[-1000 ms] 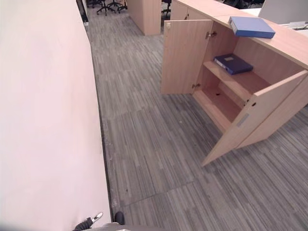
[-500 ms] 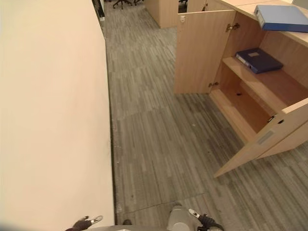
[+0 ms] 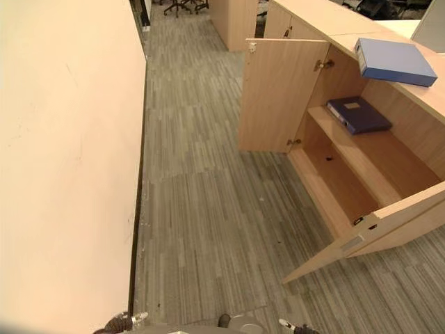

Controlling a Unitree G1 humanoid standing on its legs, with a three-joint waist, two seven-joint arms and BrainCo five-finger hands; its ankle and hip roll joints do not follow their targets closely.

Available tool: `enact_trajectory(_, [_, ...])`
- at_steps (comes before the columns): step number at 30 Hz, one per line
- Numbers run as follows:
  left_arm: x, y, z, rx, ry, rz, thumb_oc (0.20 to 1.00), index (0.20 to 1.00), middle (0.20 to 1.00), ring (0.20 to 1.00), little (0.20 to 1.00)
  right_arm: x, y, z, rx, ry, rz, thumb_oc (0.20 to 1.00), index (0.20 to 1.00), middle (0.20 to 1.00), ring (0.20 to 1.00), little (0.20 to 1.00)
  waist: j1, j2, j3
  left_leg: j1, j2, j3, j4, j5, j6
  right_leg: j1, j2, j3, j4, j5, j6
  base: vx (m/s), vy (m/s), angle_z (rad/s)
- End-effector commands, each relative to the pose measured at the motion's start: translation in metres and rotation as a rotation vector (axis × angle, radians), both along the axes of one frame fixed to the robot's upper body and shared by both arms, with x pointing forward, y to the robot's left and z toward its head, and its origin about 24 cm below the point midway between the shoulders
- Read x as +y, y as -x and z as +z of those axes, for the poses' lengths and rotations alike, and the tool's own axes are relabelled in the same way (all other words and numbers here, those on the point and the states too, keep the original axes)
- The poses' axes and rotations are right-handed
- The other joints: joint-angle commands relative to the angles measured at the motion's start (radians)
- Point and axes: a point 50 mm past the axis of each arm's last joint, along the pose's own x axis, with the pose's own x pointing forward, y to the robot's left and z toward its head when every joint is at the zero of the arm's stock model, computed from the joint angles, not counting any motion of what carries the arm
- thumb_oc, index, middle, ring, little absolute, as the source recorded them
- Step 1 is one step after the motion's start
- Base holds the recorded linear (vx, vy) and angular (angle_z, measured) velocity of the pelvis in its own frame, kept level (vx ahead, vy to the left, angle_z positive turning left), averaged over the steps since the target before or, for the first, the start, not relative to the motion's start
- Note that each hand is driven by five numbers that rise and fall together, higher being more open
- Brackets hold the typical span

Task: Put the empty folder in the office cabinet

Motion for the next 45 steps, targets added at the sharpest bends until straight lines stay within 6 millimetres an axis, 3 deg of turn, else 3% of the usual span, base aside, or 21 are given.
enact_trajectory(1, [0.003,-0.016,0.004,-0.053,-0.013,0.006,1.000,1.000,1.000,1.000,1.000,-0.006,0.000,0.002,-0.020,0.013,-0.048,1.000,1.000,1.000,1.000,1.000,-0.003,-0.029,0.012,0.020,-0.039,0.049,-0.121,-0.012,0.082,-0.019,-0.033,-0.042,-0.034,0.016,0.123,0.22,0.014,-0.34])
enact_trajectory(3, [0.004,-0.014,0.004,-0.046,-0.018,0.007,1.000,1.000,1.000,1.000,1.000,-0.009,0.001,0.003,-0.014,0.025,-0.038,1.000,1.000,1.000,1.000,1.000,0.011,-0.033,0.011,-0.013,-0.039,0.003,-0.238,0.006,0.077,-0.007,-0.042,-0.020,-0.012,-0.016,0.126,0.19,0.031,-0.28])
enact_trajectory(9, [0.006,-0.006,0.003,-0.041,-0.017,0.069,1.000,1.000,1.000,1.000,1.000,-0.016,0.009,0.004,0.018,0.053,-0.017,1.000,1.000,1.000,1.000,1.000,0.036,0.016,0.014,-0.048,0.015,-0.206,-0.612,0.229,0.009,0.043,-0.022,0.072,0.043,-0.097,0.123,0.20,0.084,-0.46])
enact_trajectory(13, [0.005,-0.001,0.002,-0.034,-0.015,0.093,1.000,1.000,1.000,1.000,1.000,-0.017,0.014,0.004,0.036,0.062,-0.015,1.000,1.000,1.000,1.000,1.000,0.046,0.024,0.018,-0.062,0.033,-0.273,-0.691,0.250,-0.007,0.074,-0.023,0.121,0.032,-0.113,0.131,0.20,0.104,-0.61])
enact_trajectory(18, [0.004,0.002,0.001,-0.025,-0.010,0.095,1.000,1.000,1.000,1.000,1.000,-0.019,0.022,0.003,0.061,0.058,-0.034,1.000,1.000,1.000,1.000,1.000,0.045,0.050,-0.009,-0.074,0.048,-0.204,-0.673,0.257,-0.022,0.131,-0.058,0.144,-0.005,-0.134,0.160,0.25,0.265,-0.35])
enact_trajectory(23, [0.004,-0.008,0.003,-0.046,-0.022,0.049,1.000,1.000,1.000,1.000,1.000,-0.015,0.031,0.001,0.080,0.034,-0.075,1.000,1.000,1.000,1.000,1.000,0.030,0.047,-0.036,-0.159,0.025,-0.051,-0.444,0.202,-0.002,0.157,-0.166,0.097,0.003,-0.125,0.210,0.29,0.380,0.07])
enact_trajectory(24, [0.003,-0.011,0.003,-0.039,-0.026,0.002,1.000,1.000,1.000,1.000,1.000,-0.015,0.031,0.001,0.077,0.023,-0.090,1.000,1.000,1.000,1.000,1.000,0.030,0.048,-0.049,-0.140,-0.019,-0.030,-0.432,0.155,0.036,0.129,-0.234,0.081,0.100,-0.044,0.233,0.22,0.299,0.28])
enact_trajectory(25, [0.003,-0.011,0.003,-0.039,-0.026,0.002,1.000,1.000,1.000,1.000,1.000,-0.015,0.031,0.001,0.077,0.023,-0.090,1.000,1.000,1.000,1.000,1.000,0.031,0.049,-0.051,-0.142,-0.018,-0.030,-0.433,0.157,0.036,0.126,-0.233,0.082,0.099,-0.043,0.232,0.35,0.601,0.23])
enact_trajectory(26, [0.003,-0.016,0.004,-0.041,-0.033,-0.034,1.000,1.000,1.000,1.000,1.000,-0.016,0.023,0.002,0.048,0.027,-0.093,1.000,1.000,1.000,1.000,1.000,0.027,0.059,-0.037,-0.094,-0.068,-0.009,-0.452,0.123,0.083,0.036,-0.291,0.091,0.302,0.117,0.200,0.13,0.304,0.14])
enact_trajectory(29, [0.005,-0.019,0.005,-0.039,-0.046,-0.078,1.000,1.000,1.000,1.000,1.000,-0.014,0.012,0.003,0.011,0.029,-0.083,1.000,1.000,1.000,1.000,1.000,0.019,0.077,-0.011,-0.013,-0.105,0.011,-0.498,0.101,0.120,-0.036,-0.333,0.044,0.468,0.170,0.156,0.22,0.429,0.15])
enact_trajectory(30, [0.006,-0.018,0.005,-0.029,-0.050,-0.088,1.000,1.000,1.000,1.000,1.000,-0.013,0.009,0.003,0.008,0.028,-0.063,1.000,1.000,1.000,1.000,1.000,0.016,0.076,0.001,0.042,-0.128,0.016,-0.524,0.077,0.124,-0.065,-0.360,0.015,0.545,0.184,0.169,0.34,0.411,0.11])
enact_trajectory(31, [0.008,-0.016,0.005,-0.018,-0.053,-0.099,1.000,1.000,1.000,1.000,1.000,-0.012,0.006,0.003,0.002,0.031,-0.047,1.000,1.000,1.000,1.000,1.000,0.010,0.086,0.004,0.073,-0.138,0.014,-0.556,0.080,0.129,-0.097,-0.354,-0.015,0.575,0.170,0.168,0.43,0.388,0.01])
enact_trajectory(32, [0.010,-0.014,0.005,-0.011,-0.054,-0.105,1.000,1.000,1.000,1.000,1.000,-0.009,0.001,0.003,-0.004,0.027,-0.015,1.000,1.000,1.000,1.000,1.000,-0.011,0.110,0.015,0.109,-0.136,-0.005,-0.596,0.102,0.133,-0.180,-0.275,-0.044,0.575,0.091,0.143,0.29,0.245,-0.04])
enact_trajectory(33, [0.010,-0.014,0.005,-0.011,-0.054,-0.105,1.000,1.000,1.000,1.000,1.000,-0.009,0.001,0.003,-0.004,0.027,-0.015,1.000,1.000,1.000,1.000,1.000,-0.011,0.109,0.015,0.110,-0.136,-0.005,-0.596,0.102,0.133,-0.179,-0.276,-0.044,0.577,0.089,0.143,0.25,0.142,-0.01])
enact_trajectory(34, [0.011,-0.015,0.006,-0.016,-0.052,-0.100,1.000,1.000,1.000,1.000,1.000,-0.008,-0.002,0.003,-0.012,0.026,-0.001,1.000,1.000,1.000,1.000,1.000,-0.021,0.113,0.025,0.129,-0.145,-0.021,-0.611,0.103,0.131,-0.203,-0.231,-0.048,0.541,0.061,0.145,0.18,0.044,0.23])
enact_trajectory(37, [0.008,-0.019,0.006,-0.027,-0.042,-0.102,1.000,1.000,1.000,1.000,1.000,-0.008,-0.013,0.005,-0.040,0.029,0.014,1.000,1.000,1.000,1.000,1.000,-0.044,0.094,0.045,0.193,-0.176,-0.059,-0.636,0.071,0.123,-0.245,-0.110,-0.082,0.277,0.038,0.174,0.31,0.015,0.46])
enact_trajectory(39, [0.007,-0.018,0.005,-0.022,-0.042,-0.105,1.000,1.000,1.000,1.000,1.000,-0.008,-0.013,0.005,-0.041,0.031,0.019,1.000,1.000,1.000,1.000,1.000,-0.044,0.088,0.041,0.211,-0.183,-0.064,-0.643,0.055,0.123,-0.258,-0.096,-0.110,0.218,0.056,0.180,0.33,-0.035,0.40])
enact_trajectory(40, [0.006,-0.016,0.005,-0.014,-0.040,-0.103,1.000,1.000,1.000,1.000,1.000,-0.008,-0.012,0.005,-0.039,0.033,0.019,1.000,1.000,1.000,1.000,1.000,-0.033,0.079,0.038,0.259,-0.190,-0.058,-0.648,0.012,0.118,-0.246,-0.099,-0.200,0.154,0.056,0.196,0.39,-0.042,0.18])
enact_trajectory(41, [0.006,-0.016,0.004,-0.013,-0.040,-0.104,1.000,1.000,1.000,1.000,1.000,-0.009,-0.011,0.005,-0.038,0.033,0.019,1.000,1.000,1.000,1.000,1.000,-0.034,0.080,0.040,0.262,-0.188,-0.060,-0.648,0.010,0.118,-0.241,-0.097,-0.203,0.151,0.055,0.196,0.38,-0.055,0.05])
enact_trajectory(43, [0.006,-0.010,0.003,0.003,-0.030,-0.096,1.000,1.000,1.000,1.000,1.000,-0.009,-0.007,0.004,-0.031,0.031,0.012,1.000,1.000,1.000,1.000,1.000,-0.021,0.077,0.036,0.296,-0.182,-0.039,-0.640,-0.022,0.113,-0.216,-0.115,-0.329,0.145,0.036,0.185,0.25,-0.063,-0.16])
enact_trajectory(45, [0.004,-0.002,0.001,0.026,-0.020,-0.096,1.000,1.000,1.000,1.000,1.000,-0.010,0.000,0.003,-0.018,0.028,-0.007,1.000,1.000,1.000,1.000,1.000,-0.022,0.068,0.017,0.318,-0.175,-0.023,-0.616,-0.068,0.100,-0.167,-0.105,-0.343,0.106,-0.004,0.165,0.35,-0.117,-0.27])
